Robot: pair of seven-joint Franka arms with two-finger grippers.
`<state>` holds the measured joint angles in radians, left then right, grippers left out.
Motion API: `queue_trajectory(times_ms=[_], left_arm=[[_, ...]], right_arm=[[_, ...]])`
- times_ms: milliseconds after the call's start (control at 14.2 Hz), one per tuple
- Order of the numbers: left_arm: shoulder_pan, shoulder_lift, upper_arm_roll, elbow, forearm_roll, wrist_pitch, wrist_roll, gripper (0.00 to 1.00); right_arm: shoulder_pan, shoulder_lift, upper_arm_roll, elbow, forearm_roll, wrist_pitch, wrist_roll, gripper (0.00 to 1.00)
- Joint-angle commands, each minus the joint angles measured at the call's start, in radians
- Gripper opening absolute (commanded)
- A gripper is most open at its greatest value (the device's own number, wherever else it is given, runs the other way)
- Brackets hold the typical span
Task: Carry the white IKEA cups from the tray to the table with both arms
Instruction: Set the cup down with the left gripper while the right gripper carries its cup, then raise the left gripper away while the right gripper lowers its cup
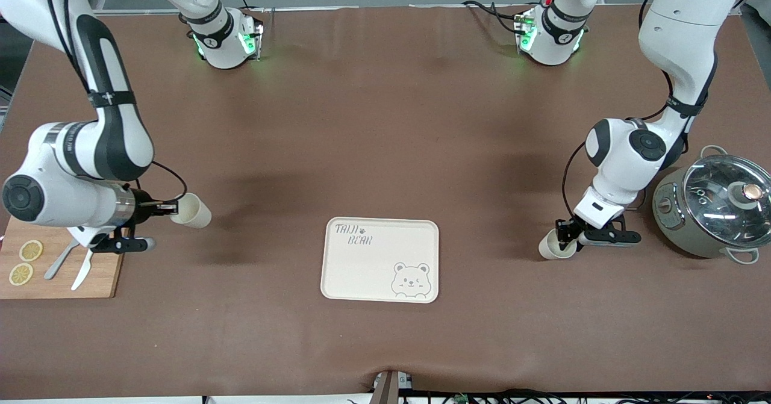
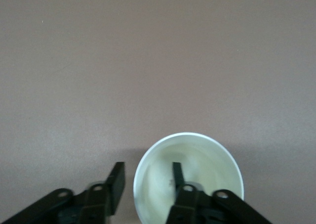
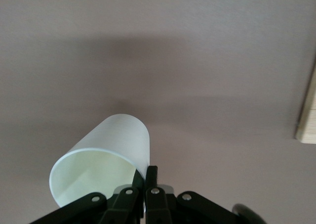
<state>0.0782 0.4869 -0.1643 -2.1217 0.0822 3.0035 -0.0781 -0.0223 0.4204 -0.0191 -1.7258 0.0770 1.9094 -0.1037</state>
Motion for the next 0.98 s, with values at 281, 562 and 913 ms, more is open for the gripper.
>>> queue_trajectory(times_ms=[281,562,913], left_arm=[[0.005,-0.100,-0.024,0.012,-0.010,-0.121,0.001,1.00],[0.006,-0.269,-0.053,0.132,-0.025,-0.525,-0.012,1.00],[0.000,-0.320,-0.095,0.515,-0.032,-1.165,-0.054,1.00]], right_arm=[[-0.077,-0.075,0.019,-0.173,-0.091,0.118,-0.093,0.00],[-0.145,-0.074,0.021,-0.265,-0.097,0.221,-0.200,0.00],[-0.172,-0.061,0.019,-0.278,-0.098,0.227,-0.234,0.00]])
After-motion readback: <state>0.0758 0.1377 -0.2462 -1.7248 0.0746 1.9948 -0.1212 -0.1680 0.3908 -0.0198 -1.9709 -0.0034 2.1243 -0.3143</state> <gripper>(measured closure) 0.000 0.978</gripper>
